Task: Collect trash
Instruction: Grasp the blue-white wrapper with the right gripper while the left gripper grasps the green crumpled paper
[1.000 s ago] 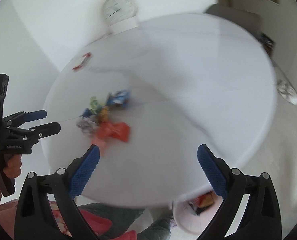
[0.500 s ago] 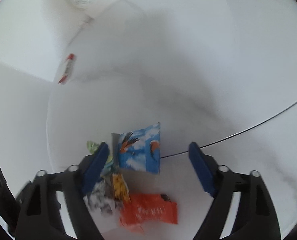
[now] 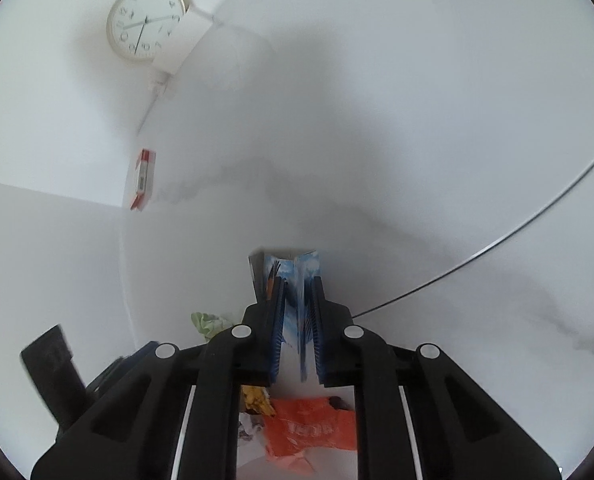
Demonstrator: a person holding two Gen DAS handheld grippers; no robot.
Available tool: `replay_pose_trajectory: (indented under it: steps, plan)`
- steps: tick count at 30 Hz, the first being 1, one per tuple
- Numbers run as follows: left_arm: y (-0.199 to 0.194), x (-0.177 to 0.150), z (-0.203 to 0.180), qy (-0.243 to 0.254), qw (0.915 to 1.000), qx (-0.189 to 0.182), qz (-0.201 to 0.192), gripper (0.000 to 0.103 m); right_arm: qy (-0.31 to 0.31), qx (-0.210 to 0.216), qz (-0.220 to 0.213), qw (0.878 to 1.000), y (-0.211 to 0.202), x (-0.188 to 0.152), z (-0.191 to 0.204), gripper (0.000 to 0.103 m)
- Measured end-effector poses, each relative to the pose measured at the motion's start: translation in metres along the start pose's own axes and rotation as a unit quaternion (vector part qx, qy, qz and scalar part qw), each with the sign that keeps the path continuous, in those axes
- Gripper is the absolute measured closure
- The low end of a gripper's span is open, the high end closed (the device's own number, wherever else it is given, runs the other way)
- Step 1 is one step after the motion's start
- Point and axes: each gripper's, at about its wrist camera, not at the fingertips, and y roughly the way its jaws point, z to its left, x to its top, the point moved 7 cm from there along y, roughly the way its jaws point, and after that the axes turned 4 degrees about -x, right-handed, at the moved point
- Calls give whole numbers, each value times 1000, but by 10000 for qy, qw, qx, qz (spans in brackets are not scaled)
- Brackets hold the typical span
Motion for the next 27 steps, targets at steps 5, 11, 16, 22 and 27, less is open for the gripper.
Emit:
replay_pose_trajectory:
  steps: [5,11,16,22,27]
  plan:
    - [25,14,-3,20,9999,24,102,28,119,-100,-316,9994,-30,0,-16,89]
    - [53,13,-3,-247,9988,-68,425,48,230,-202,-598,9977,-59,-16,-26,89]
    - [55,13,-12,-151,9990,-122,399,67,289,-250,-738,9965,-80,-30,-35,89]
    - [49,15,-18,-76,9998,115,166,73,373,-280,-949,9944,-107,-40,-42,89]
    - [22,20,-31,154,9993,332,-124,74,474,-382,-1252,9903,-152,-61,-63,89]
